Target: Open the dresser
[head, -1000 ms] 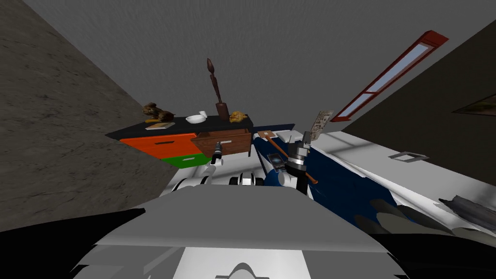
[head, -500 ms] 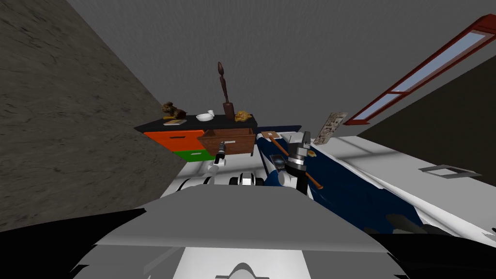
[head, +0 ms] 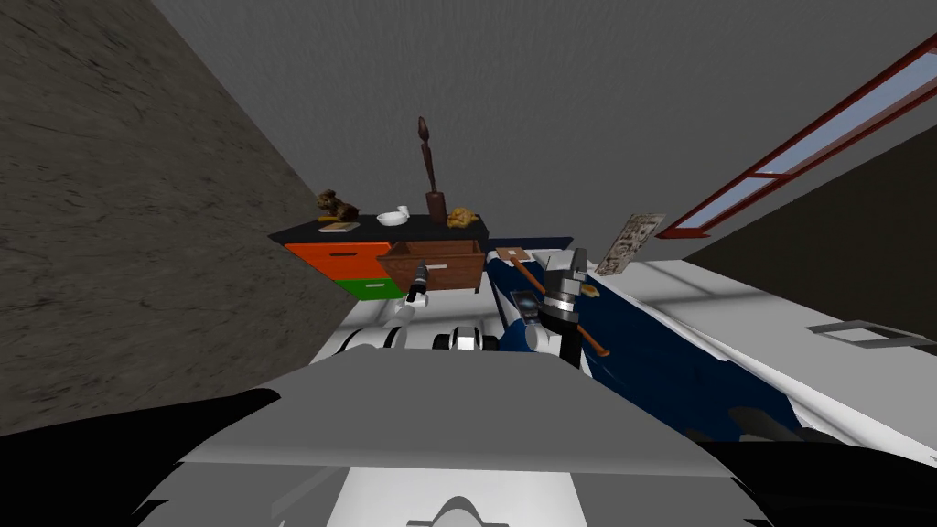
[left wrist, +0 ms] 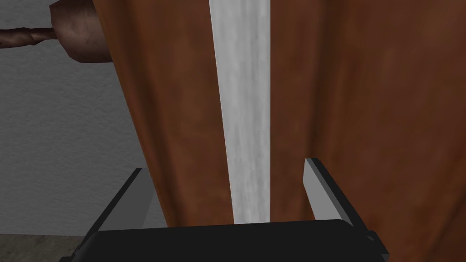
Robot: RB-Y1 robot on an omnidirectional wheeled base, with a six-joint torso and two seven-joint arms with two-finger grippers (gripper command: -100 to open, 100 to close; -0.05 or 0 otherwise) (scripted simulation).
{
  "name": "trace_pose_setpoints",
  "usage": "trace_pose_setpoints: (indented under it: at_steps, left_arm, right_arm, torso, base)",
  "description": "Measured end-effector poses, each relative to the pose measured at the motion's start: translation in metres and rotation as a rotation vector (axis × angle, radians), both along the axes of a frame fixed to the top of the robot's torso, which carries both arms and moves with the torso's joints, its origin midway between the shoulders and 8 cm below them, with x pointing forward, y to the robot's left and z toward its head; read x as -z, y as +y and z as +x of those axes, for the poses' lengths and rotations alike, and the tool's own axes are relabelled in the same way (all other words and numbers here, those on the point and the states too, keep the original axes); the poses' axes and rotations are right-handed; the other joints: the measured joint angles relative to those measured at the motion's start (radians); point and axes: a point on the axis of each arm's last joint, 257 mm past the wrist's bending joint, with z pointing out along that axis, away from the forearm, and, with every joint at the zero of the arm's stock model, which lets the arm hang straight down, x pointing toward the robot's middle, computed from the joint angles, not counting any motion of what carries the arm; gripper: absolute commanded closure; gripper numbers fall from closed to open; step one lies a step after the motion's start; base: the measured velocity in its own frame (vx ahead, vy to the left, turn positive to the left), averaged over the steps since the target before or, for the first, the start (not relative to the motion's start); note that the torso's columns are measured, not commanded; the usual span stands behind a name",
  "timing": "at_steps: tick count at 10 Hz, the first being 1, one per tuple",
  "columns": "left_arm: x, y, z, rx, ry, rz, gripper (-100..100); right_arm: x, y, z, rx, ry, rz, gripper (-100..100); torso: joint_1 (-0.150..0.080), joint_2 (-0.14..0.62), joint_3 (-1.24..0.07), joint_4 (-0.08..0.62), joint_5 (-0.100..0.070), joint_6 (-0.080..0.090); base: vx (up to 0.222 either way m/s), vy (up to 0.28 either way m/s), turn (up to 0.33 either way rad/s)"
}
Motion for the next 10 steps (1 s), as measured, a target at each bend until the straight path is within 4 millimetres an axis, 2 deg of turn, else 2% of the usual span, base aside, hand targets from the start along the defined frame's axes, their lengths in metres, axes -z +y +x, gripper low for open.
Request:
trace_pose_setpoints:
  at_steps: [5, 6, 10]
  left_arm:
    - [-0.026, -0.001, 0.028, 0.009, 0.006, 0.002, -100]
    - [-0.026, -0.001, 0.029, 0.009, 0.01, 0.001, 0]
    - [-0.023, -0.001, 0.028, 0.009, 0.015, 0.0, 0]
  right_arm:
    - [0.0, 0.0, 0.0, 0.0, 0.0, 0.0, 0]
    - [0.0, 0.0, 0.0, 0.0, 0.0, 0.0, 0]
    - [0.0, 0.0, 0.0, 0.0, 0.0, 0.0, 0]
  torso:
    - [0.0, 0.002, 0.001, 0.002, -0.001, -0.001]
    - [0.0, 0.002, 0.001, 0.002, -0.001, -0.001]
    - [0.0, 0.0, 0.0, 0.0, 0.0, 0.0]
  base:
    - [-0.049, -0.012, 0.013]
    - [0.0, 0.0, 0.0]
    - [0.0, 0.0, 0.0]
